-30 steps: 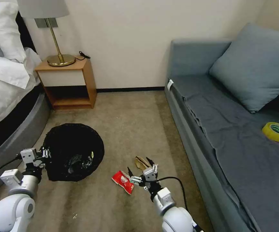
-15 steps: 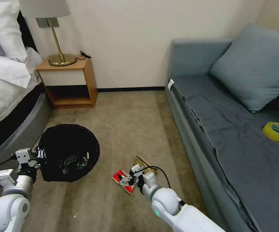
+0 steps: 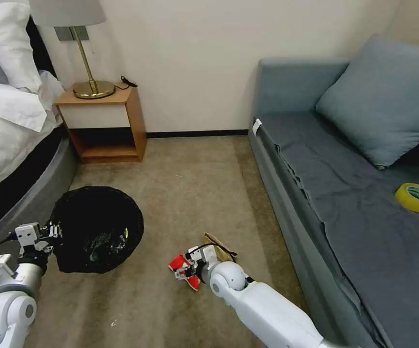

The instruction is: Pick up the trash bin, then pick up the garbage on the floor and place it into the trash bin.

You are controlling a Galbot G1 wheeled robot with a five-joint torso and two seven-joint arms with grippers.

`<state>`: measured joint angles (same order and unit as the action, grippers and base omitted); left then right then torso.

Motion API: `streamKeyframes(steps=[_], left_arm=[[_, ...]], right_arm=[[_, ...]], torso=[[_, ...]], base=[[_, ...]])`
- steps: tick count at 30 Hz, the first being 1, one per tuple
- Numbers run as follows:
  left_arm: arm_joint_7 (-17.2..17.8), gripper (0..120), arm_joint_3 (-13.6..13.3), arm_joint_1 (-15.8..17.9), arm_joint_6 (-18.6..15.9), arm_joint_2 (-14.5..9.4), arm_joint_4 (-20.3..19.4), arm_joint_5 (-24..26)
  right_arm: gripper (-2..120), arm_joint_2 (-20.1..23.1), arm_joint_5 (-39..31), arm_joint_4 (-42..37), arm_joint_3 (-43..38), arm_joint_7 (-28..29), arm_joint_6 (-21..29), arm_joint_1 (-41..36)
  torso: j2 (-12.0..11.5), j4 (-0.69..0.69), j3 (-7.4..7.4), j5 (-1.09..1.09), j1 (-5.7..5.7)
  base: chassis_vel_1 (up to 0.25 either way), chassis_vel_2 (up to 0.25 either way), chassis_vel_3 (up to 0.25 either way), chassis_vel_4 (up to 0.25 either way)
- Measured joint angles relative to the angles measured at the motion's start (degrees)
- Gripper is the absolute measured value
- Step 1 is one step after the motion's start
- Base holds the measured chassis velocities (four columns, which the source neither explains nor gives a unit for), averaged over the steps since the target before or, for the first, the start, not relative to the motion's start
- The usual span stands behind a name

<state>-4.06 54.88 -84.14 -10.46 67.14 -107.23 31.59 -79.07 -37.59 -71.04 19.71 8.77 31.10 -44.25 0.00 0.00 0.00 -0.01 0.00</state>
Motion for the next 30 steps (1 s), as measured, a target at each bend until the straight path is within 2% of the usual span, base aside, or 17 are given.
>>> streamKeyframes(steps=[15, 18, 22, 23, 25, 27, 30], left_arm=[[-0.24, 4, -0.31, 0.31, 0.21, 0.46, 0.43, -0.25], [-0.24, 4, -0.3, 0.14, 0.23, 0.54, 0.4, -0.31], [-0.27, 4, -0.16, -0.04, 0.38, 0.59, 0.49, -0.34], [-0.27, 4, -0.16, -0.04, 0.38, 0.59, 0.49, -0.34], [-0.3, 4, -0.16, -0.04, 0.41, 0.68, 0.53, -0.35], [-0.31, 4, -0.17, -0.04, 0.41, 0.7, 0.54, -0.35], [-0.39, 4, -0.23, -0.03, 0.53, 0.82, 0.61, -0.36]], right_arm=[[100, -1.77, 3.9, 6.37, -0.7, -3.21, -1.66, -0.57], [96, -2.14, 4.83, 7.55, -0.85, -3.72, -2.15, -0.66], [81, -2.3, 5.41, 8.4, -1.33, -4.08, -3.08, -1.06], [81, -2.3, 5.41, 8.4, -1.33, -4.08, -3.08, -1.06], [70, -2.29, 5.69, 8.57, -1.56, -4.14, -3.58, -1.36], [67, -2.29, 5.74, 8.6, -1.59, -4.15, -3.69, -1.44], [50, -2.38, 6.14, 8.62, -1.71, -4.15, -4.41, -1.87]], torso=[[0.0, 0.0, 0.0, 0.01, 0.0], [0.0, -0.01, 0.0, 0.01, 0.0], [0.0, 0.0, 0.0, 0.01, 0.0], [0.0, 0.0, 0.0, 0.01, 0.0], [0.0, 0.0, -0.01, 0.01, 0.0], [0.0, 0.0, -0.01, 0.01, 0.0], [0.0, 0.0, -0.01, 0.0, 0.0]], base=[[0.0, 0.0, 0.0, 0.0], [0.0, 0.0, 0.0, 0.0], [0.0, 0.0, 0.0, 0.0], [0.0, 0.0, 0.0, 0.0], [0.0, 0.0, 0.0, 0.0], [0.0, 0.0, 0.0, 0.0], [0.0, 0.0, 0.0, 0.0]])
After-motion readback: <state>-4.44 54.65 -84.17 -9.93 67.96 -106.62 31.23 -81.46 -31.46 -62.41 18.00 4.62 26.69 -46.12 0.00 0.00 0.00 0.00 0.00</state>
